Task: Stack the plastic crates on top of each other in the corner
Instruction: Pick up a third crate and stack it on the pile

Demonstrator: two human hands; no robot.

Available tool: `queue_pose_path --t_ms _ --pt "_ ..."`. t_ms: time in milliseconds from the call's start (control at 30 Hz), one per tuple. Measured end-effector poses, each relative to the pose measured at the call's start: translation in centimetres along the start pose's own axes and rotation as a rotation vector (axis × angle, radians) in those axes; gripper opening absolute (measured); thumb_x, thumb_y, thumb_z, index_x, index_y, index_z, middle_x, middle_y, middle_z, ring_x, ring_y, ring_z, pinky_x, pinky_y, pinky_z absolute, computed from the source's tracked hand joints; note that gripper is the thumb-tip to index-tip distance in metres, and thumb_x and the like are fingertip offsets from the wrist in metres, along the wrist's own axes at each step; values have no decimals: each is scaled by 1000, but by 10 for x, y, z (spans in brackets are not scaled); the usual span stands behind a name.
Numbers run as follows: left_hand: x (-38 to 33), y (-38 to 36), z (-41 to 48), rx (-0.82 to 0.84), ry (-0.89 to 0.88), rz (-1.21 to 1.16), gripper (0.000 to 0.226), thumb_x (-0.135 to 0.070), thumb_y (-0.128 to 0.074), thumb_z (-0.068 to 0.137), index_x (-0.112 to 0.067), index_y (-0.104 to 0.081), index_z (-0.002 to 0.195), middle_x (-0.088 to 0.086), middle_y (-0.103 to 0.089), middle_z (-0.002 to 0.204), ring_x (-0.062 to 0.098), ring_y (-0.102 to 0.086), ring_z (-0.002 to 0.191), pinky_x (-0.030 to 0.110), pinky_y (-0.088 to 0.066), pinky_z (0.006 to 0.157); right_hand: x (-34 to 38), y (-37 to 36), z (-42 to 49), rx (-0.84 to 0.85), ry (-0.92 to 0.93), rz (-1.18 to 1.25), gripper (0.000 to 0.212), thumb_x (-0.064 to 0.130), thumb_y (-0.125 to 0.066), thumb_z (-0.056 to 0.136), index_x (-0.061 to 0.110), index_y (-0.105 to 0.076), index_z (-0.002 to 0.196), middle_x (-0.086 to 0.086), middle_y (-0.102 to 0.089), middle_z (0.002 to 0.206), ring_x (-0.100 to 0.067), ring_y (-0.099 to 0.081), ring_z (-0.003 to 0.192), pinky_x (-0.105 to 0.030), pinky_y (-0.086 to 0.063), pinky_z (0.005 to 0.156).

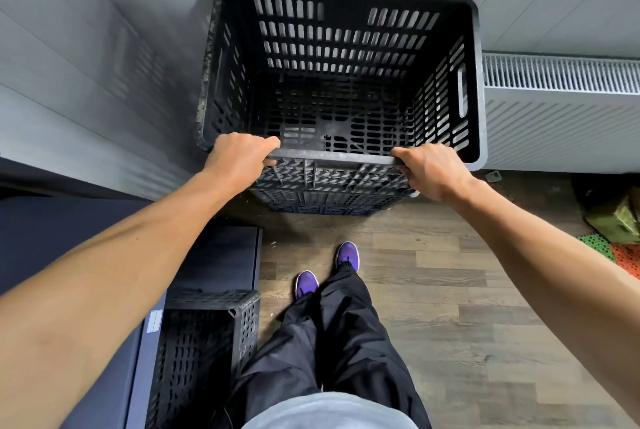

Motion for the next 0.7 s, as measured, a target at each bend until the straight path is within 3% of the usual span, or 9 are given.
queue_pose_path --t_ms 233,433,567,700 --pt "-2 -7 -3 -17 -11 -74 10 -13 -61 95 -21 -54 98 -5 -65 74 23 -65 71 30 -35 51 -3 3 -2 4 17 5 14 19 -55 93 15 -57 106 -9 -68 81 -34 -66 76 -33 -38 58" --pt "-1 -8 -2 -20 -61 -59 19 -15 -60 96 -20 -43 90 -6 -54 69 22 -58 63 32 -35 50 -4 1 1 71 2 40 9 17 -54 94 16 -52 102 -3 -58 75 -31 -63 74 -33 -38 58" --pt "-2 -8 0 -27 -52 -52 34 -10 -62 94 -23 -31 86 -9 -46 64 18 -48 58 32 -35 51 -8 -2 5 78 -2 56 10 15 -55 92 16 -52 101 -7 -64 79 -32 -63 74 -34 -42 58" --pt "0 -10 -1 8 -62 -56 28 -3 -62 91 -20 -40 91 -11 -49 69 19 -59 67 31 -34 53 -5 -4 2 54 -8 48 12 14 -55 92 16 -54 104 -9 -66 82 -34 -64 77 -34 -41 59"
Point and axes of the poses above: each hand's wrist, its own z-axis towards the middle knuckle, its own y-axis out of the back of the hand, x = y × z, the point moved 2 cm from there along z, towards the middle knuckle
